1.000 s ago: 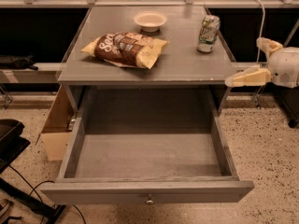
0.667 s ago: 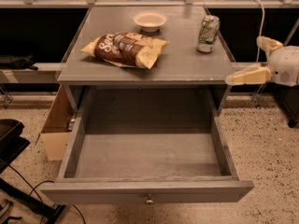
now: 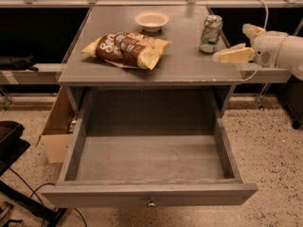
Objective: Place 7up can into top drawer
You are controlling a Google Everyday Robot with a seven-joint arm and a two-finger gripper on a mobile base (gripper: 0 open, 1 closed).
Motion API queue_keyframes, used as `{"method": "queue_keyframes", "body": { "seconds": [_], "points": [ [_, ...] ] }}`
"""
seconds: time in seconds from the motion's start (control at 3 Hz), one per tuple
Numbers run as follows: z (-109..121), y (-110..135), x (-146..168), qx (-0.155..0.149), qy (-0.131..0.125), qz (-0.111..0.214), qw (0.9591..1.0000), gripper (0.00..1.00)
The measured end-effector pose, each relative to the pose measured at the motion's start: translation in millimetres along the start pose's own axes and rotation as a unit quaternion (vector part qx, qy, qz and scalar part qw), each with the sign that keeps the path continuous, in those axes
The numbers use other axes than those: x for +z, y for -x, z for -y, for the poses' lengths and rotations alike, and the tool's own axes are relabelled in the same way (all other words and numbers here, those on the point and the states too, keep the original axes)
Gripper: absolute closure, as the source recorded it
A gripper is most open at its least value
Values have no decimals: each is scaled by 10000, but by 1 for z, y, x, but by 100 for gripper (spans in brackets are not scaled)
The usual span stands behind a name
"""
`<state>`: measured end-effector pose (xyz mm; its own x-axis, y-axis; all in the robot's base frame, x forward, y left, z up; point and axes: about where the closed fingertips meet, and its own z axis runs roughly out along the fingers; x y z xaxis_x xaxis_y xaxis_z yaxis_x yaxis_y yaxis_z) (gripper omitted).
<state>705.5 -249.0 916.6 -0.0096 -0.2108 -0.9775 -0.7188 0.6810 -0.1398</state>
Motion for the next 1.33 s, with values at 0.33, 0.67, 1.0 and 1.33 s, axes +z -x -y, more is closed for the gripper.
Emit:
{"method": "queue_keyframes", "body": {
  "seconds": [0.33, 0.67, 1.0, 1.33],
  "points": [
    [26, 12, 30, 311, -141, 150, 9993, 0],
    [44, 17, 54, 504, -202, 269, 9982, 0],
    [63, 10, 82, 588, -246, 379, 9972, 0],
    [72, 1, 97, 614, -279, 404, 9969, 0]
  ]
}}
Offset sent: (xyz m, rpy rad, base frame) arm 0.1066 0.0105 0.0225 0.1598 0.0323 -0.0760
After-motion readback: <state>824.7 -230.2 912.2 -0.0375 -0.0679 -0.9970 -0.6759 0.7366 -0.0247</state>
